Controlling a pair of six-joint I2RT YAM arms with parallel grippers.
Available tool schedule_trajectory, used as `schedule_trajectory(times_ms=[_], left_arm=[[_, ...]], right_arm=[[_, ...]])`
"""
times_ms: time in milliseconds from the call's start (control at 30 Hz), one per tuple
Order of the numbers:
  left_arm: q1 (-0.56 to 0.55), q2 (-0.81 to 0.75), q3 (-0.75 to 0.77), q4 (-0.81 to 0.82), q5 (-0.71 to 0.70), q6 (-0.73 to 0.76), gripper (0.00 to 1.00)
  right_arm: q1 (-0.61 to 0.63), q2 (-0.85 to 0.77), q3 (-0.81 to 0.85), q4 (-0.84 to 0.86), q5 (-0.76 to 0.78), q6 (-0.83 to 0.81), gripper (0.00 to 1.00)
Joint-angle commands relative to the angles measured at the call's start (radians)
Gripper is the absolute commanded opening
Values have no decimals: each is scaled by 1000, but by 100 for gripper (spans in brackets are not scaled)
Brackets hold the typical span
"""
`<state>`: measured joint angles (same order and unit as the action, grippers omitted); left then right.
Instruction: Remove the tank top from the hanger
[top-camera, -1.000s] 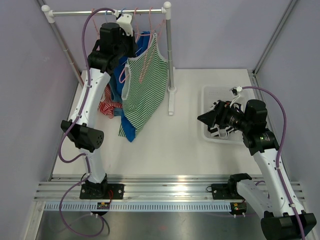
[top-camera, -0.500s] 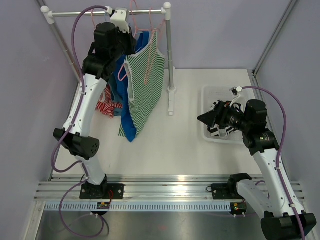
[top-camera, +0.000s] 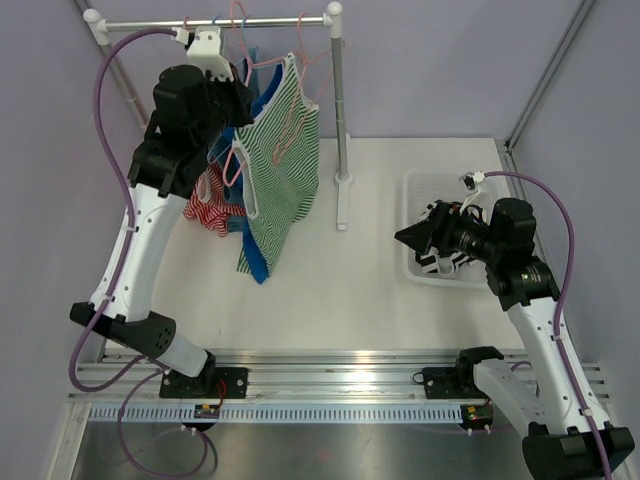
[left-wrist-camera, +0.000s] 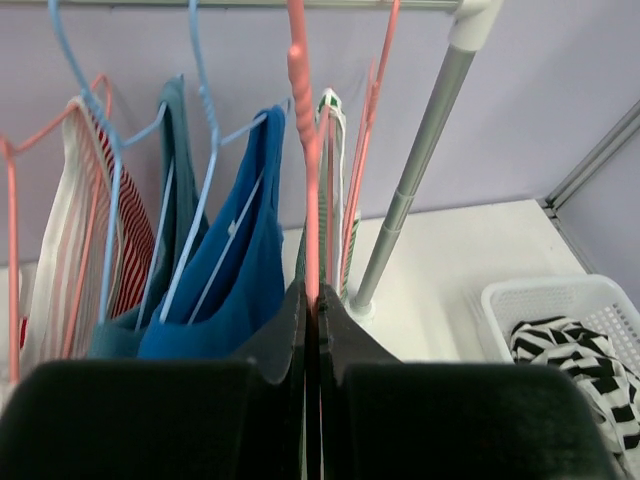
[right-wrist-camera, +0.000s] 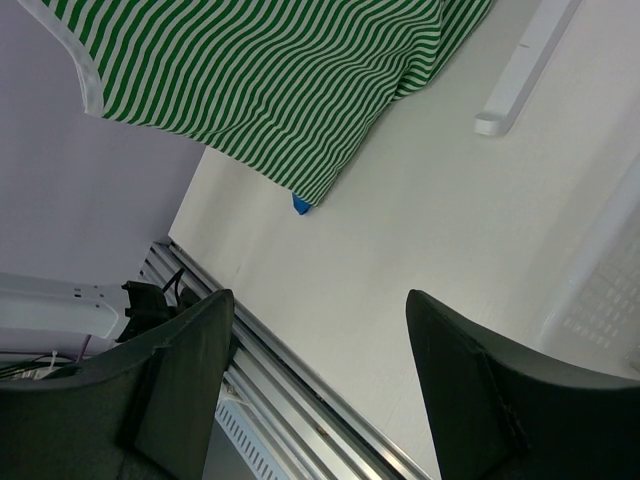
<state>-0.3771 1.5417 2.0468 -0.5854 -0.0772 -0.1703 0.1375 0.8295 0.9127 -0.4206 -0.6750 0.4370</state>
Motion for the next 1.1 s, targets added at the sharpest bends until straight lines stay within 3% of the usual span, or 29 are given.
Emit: schedule_trajectory(times_ms=[0,333,433,600,667,800,967,1067], left_arm=[[1,-109,-74,-21,-78,-75,0],[-121,-599,-471,-125,-183,-146,0],[-125,-793,-640,-56,-157,-123,0],[-125,-965,-685,-161,34,-127,0],[-125,-982,-686,-239,149,-123,0],[-123,-1025,-721,-321,341,-101,0],[-125,-1088,-897,-128,508,-188,0],[-123,-1094,-971,30,565,-264,0]], right_arm=[[8,-1,51,2,-14,-24,77],[53,63,153,-50,-20,-78,79],[59,91,160,-32,-40,-72,79],[117,125,185,6,-52,-29,79],[223,149,207,22,-15,-15,78],[440,212,281,35,191,17,78],[687,246,247,157,511,72,84],[763,267,241,169,706,88,85]])
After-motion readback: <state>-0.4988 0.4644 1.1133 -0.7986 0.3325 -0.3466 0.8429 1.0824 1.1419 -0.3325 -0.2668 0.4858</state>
